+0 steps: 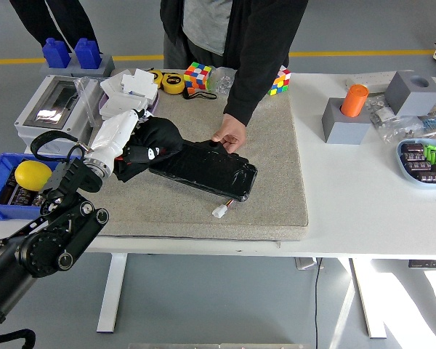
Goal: Pick the rag up,wipe the panel,place it on the desk
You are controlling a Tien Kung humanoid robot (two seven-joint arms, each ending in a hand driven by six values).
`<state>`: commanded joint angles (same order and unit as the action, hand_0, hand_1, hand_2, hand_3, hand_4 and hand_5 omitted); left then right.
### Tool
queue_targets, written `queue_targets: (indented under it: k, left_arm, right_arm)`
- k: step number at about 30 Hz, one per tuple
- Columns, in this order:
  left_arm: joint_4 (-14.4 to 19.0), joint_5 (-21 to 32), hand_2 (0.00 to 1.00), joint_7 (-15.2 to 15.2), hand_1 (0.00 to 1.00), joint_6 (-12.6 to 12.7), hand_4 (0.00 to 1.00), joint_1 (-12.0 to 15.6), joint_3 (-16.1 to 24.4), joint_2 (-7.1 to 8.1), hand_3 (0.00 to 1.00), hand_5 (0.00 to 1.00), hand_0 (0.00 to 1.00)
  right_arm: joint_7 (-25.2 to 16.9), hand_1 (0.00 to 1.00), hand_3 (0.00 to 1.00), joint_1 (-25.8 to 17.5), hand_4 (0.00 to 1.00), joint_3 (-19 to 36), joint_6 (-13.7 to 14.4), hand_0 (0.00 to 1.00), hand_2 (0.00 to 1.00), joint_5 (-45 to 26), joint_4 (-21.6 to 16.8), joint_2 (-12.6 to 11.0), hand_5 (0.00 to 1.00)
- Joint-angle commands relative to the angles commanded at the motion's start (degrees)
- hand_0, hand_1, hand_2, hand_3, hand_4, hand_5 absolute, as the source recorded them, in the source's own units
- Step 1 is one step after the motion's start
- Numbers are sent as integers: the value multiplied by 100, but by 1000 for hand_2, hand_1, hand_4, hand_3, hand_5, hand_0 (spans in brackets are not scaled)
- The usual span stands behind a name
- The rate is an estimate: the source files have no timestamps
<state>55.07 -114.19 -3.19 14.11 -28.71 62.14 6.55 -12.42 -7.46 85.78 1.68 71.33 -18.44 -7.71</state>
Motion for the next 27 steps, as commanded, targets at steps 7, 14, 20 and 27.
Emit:
queue_targets:
  k: [7, 14, 20, 27]
  left_arm:
    - [-12, -10, 467, -12, 381, -9, 734, 34, -4, 13, 562, 2, 251]
    - [75, 68, 466, -47, 379, -29, 735, 42, -247, -22, 561, 2, 250]
    - [270, 207, 466, -59, 377, -23, 735, 16, -710, -71, 561, 2, 250]
    - [433, 339, 466, -85, 377, -17, 734, -51, -1324, -166, 561, 2, 250]
  right_arm:
    - [0, 604, 533, -13, 900, 10, -1, 591, 536, 9, 5, 3, 350]
    - [-4, 604, 534, -13, 901, -2, -1, 591, 536, 1, 1, -1, 351]
    - [-3, 603, 533, -8, 903, 7, -2, 591, 537, 8, 5, 1, 354]
    - [-3, 604, 534, -10, 903, -15, -2, 591, 537, 4, 6, -9, 355]
